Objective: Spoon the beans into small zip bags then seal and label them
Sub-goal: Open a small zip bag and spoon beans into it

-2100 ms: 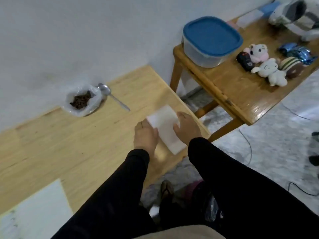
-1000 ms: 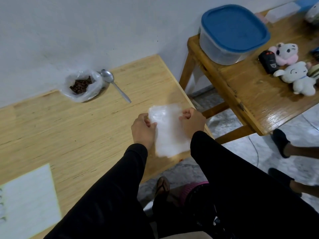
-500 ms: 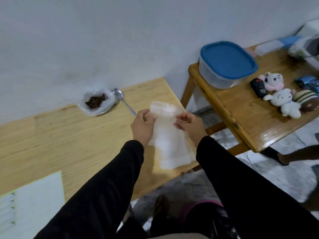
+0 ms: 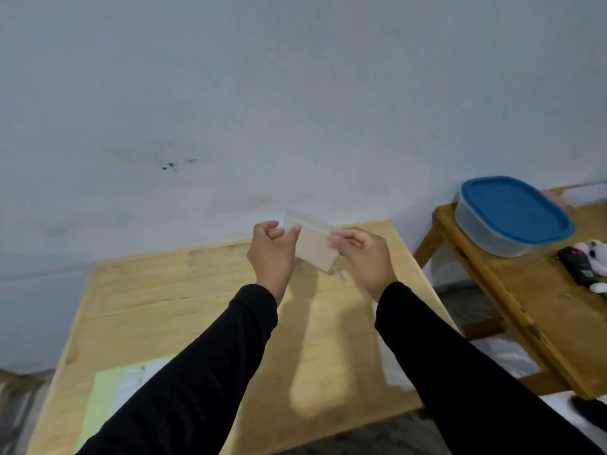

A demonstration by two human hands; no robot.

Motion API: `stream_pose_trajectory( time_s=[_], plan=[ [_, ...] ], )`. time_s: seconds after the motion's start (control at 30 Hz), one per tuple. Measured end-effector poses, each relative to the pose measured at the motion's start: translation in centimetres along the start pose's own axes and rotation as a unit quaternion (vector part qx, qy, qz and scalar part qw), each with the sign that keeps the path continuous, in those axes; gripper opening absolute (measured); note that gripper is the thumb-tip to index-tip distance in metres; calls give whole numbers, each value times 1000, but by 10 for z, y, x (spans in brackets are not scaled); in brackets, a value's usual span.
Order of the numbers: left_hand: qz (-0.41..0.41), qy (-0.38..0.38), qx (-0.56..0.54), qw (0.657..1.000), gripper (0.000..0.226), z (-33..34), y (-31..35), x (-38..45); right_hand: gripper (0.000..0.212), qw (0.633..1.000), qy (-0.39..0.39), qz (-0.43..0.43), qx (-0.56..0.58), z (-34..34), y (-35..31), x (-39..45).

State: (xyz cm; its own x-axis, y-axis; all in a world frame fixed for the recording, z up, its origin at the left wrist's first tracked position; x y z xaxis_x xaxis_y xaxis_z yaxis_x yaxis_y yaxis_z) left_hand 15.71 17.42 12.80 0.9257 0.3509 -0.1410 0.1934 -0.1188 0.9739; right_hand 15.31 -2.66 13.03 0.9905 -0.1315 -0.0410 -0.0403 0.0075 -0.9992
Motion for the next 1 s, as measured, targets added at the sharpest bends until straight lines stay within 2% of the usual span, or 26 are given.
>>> stream_pose_trajectory(
  time_s=[0.13,0.27,0.4,0.57,0.7,0.9,1.0],
  plan=[
    [-45,-69,-71,994,30,-12,-21,12,18,998,-64,-16,15,60,1,-7],
    [-53,-102,-109,987,18,-23,-36,21,23,991,-129,17,16,100,9,-11],
    [-35,-125,-118,984,25,-23,-39,24,29,995,-91,30,18,105,10,4],
    [-53,-100,-155,981,13,-19,-34,33,24,991,-128,27,-9,106,9,22],
    [-53,-83,-144,985,27,-12,-24,42,25,989,-146,12,-16,102,2,33],
    [-55,-58,-142,987,9,-3,-23,47,28,987,-163,12,-5,92,-3,42],
    [-50,-34,-119,991,7,-3,-22,46,24,987,-154,3,-45,87,0,46]
  ],
)
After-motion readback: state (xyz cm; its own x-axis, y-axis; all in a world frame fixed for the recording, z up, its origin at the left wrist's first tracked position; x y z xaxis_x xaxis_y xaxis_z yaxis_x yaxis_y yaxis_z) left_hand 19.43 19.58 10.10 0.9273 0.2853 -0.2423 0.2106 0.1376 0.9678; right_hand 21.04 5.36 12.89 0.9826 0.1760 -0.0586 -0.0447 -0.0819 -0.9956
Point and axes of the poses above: each hand's wrist, its own x-axis towards the middle knuckle, its own z-axis out of the palm, y = z × x, the point moved 10 cm from there along x, towards the middle knuckle, and after that the axes turned 6 degrees about x, right-handed, at the moved point
